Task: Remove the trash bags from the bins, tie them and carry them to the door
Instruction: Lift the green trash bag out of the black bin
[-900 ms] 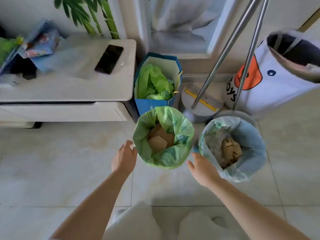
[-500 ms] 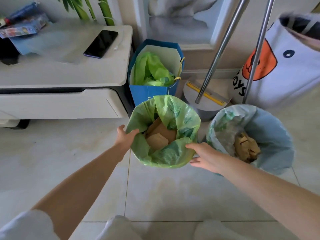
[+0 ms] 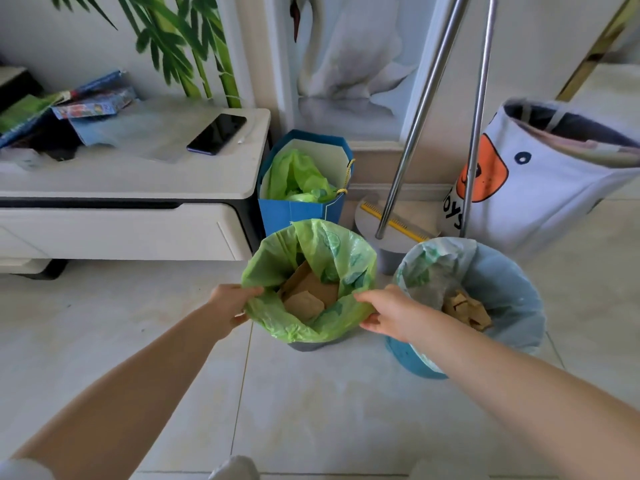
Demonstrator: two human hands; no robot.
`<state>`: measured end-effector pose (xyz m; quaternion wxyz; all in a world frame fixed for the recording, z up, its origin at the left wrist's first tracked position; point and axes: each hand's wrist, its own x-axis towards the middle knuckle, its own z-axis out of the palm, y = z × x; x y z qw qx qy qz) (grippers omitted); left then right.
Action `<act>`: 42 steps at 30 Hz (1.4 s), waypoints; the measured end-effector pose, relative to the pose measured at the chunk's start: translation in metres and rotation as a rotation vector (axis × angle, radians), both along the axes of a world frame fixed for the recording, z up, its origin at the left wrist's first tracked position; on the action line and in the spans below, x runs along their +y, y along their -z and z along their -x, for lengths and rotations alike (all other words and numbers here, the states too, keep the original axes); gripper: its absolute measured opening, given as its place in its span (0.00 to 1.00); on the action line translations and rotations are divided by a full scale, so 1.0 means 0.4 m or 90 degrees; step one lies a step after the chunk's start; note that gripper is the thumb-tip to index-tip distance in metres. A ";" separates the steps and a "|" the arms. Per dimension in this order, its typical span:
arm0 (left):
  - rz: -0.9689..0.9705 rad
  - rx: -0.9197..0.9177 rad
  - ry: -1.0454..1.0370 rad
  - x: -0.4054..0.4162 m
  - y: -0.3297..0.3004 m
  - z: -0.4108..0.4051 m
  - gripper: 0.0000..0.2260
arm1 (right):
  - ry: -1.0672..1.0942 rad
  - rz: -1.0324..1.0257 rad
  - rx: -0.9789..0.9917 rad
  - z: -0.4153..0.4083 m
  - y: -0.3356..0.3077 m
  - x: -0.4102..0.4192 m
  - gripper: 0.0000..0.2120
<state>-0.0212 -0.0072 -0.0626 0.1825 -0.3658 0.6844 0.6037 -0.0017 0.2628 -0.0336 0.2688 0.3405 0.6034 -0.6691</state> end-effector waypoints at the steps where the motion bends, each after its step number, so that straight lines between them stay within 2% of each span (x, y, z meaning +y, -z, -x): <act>1: -0.005 0.009 -0.009 -0.002 -0.010 0.006 0.14 | 0.010 0.011 0.009 0.008 -0.007 0.003 0.05; 4: -0.004 0.044 -0.036 -0.001 -0.040 0.031 0.10 | 0.054 0.021 0.015 0.040 -0.031 0.014 0.04; 10: 0.017 0.121 -0.076 0.003 -0.093 0.095 0.08 | 0.070 -0.069 0.083 0.112 -0.055 0.036 0.08; 16: 0.038 0.191 -0.070 0.010 -0.148 0.100 0.08 | 0.000 -0.134 0.154 0.101 -0.088 0.036 0.14; 23: 0.108 0.140 -0.004 -0.048 -0.189 0.004 0.08 | -0.144 -0.245 0.169 0.006 -0.123 0.080 0.12; 27: 0.162 0.049 0.083 -0.099 -0.193 -0.071 0.04 | -0.244 -0.305 0.106 -0.051 -0.144 0.122 0.10; 30: 0.189 -0.029 0.192 -0.133 -0.185 -0.104 0.07 | -0.310 -0.359 0.064 -0.073 -0.160 0.143 0.09; 33: 0.171 -0.001 0.245 -0.138 -0.182 -0.098 0.16 | -0.282 -0.319 0.085 -0.060 -0.173 0.141 0.09; 35: 0.130 0.030 0.244 -0.117 -0.184 -0.083 0.20 | -0.251 -0.273 0.089 -0.042 -0.173 0.132 0.14; 37: 0.140 0.057 0.227 -0.088 -0.183 -0.067 0.16 | -0.235 -0.261 0.088 -0.023 -0.166 0.119 0.14; 41: 0.221 0.133 0.161 -0.041 -0.194 -0.023 0.02 | -0.248 -0.317 0.138 0.007 -0.168 0.094 0.09; 42: 0.214 0.161 0.143 -0.033 -0.206 -0.010 0.02 | -0.241 -0.328 0.161 0.017 -0.176 0.087 0.08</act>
